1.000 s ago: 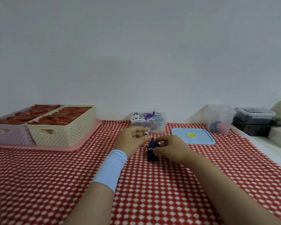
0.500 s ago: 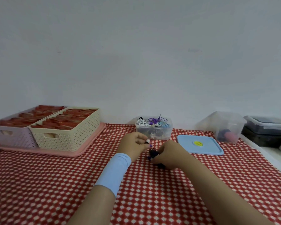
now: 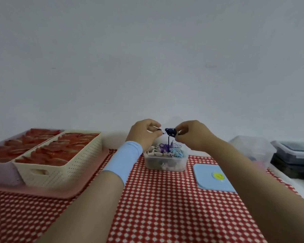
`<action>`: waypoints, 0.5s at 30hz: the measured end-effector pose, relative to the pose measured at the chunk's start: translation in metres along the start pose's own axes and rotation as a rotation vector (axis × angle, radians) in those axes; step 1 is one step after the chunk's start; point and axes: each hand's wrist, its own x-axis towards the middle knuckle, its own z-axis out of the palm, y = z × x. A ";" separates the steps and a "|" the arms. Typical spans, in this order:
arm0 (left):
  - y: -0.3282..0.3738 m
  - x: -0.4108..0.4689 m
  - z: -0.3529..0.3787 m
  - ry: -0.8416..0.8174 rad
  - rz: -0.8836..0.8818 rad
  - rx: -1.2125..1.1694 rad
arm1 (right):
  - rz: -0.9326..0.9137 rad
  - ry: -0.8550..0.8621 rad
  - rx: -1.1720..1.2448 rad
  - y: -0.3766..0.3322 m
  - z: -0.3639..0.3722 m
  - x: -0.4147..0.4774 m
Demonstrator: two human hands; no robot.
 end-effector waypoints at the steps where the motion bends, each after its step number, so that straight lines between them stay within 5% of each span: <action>1: -0.001 0.008 0.000 -0.013 -0.010 0.029 | -0.015 -0.011 -0.021 0.000 -0.001 0.009; 7: -0.031 0.031 0.015 -0.144 -0.074 0.221 | -0.046 -0.143 -0.258 0.017 0.020 0.048; 15: -0.065 0.027 0.024 -0.194 0.013 0.380 | -0.030 -0.157 -0.159 0.042 0.046 0.047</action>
